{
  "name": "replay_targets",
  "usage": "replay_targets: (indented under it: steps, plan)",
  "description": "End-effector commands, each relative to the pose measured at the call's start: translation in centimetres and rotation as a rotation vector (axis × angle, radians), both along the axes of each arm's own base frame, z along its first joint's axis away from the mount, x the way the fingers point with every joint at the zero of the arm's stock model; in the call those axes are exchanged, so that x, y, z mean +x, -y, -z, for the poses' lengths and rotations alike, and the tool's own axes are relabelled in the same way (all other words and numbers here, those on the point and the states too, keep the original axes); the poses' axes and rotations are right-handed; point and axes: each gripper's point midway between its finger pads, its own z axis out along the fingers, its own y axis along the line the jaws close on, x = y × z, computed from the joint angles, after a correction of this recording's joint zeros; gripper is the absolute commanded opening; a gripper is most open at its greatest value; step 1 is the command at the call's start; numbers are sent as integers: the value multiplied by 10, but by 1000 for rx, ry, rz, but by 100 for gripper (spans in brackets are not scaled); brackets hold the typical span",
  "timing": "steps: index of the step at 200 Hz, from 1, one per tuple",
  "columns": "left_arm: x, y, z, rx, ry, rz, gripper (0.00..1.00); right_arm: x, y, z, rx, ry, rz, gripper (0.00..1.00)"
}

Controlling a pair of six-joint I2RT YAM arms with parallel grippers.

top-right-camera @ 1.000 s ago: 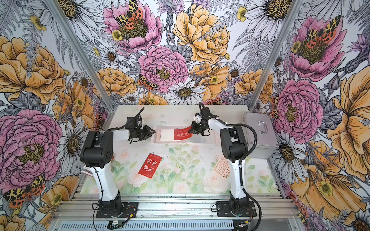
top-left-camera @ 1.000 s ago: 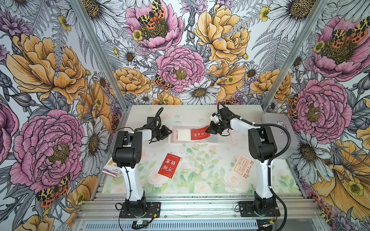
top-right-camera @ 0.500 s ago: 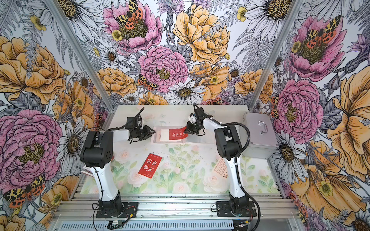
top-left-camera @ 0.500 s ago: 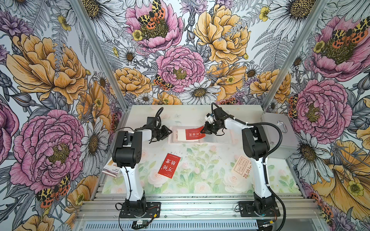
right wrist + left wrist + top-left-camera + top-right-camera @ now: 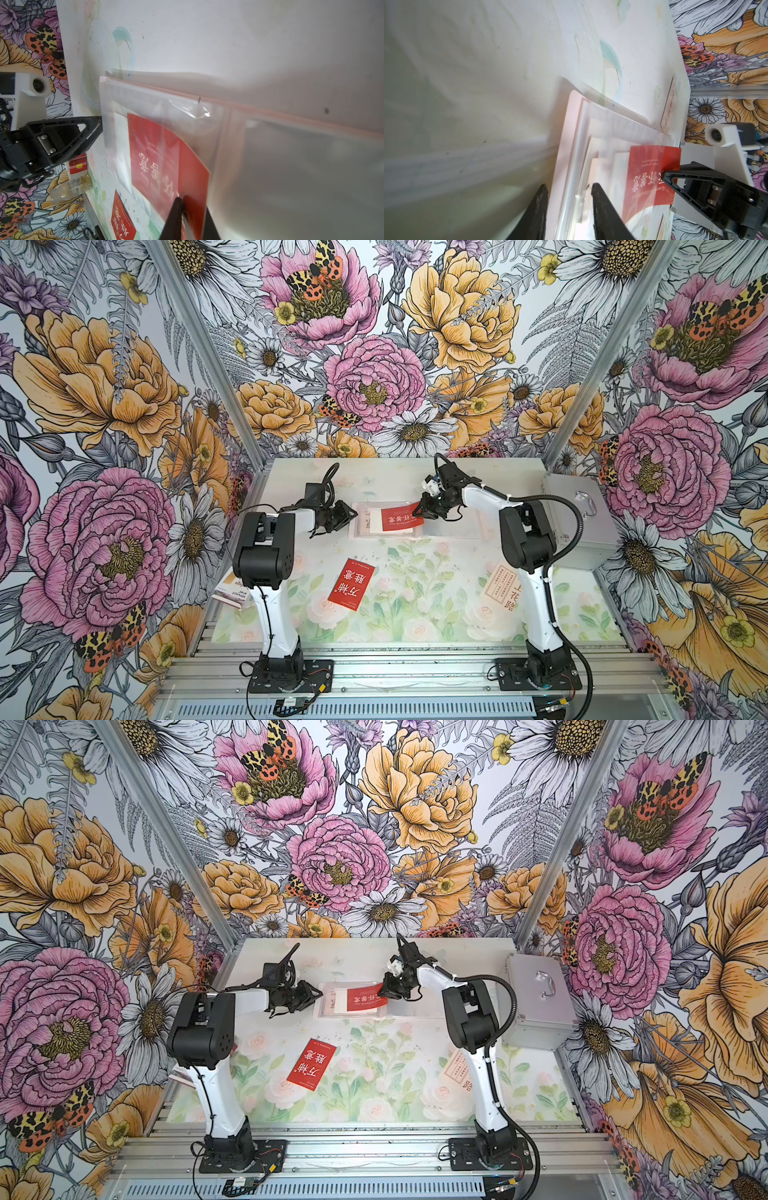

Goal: Place the photos into the photo albums
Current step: Insert the photo into the photo album.

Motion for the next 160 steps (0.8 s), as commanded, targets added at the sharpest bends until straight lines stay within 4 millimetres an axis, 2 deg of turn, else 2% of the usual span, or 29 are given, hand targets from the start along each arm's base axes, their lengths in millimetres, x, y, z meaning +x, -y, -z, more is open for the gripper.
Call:
replay_targets:
  steps: [1,81,125,160]
  plan:
    - [5,11,-10,-21,37,34,37,3,0,-10,-27,32,-2,22]
    - [4,10,-14,-21,44,35,37,0,12,-23,-68,59,5,34]
    - [4,10,-13,-21,42,34,37,0,22,-27,-93,72,22,35]
    - [4,9,-14,-21,44,33,37,-2,32,-21,-139,59,35,37]
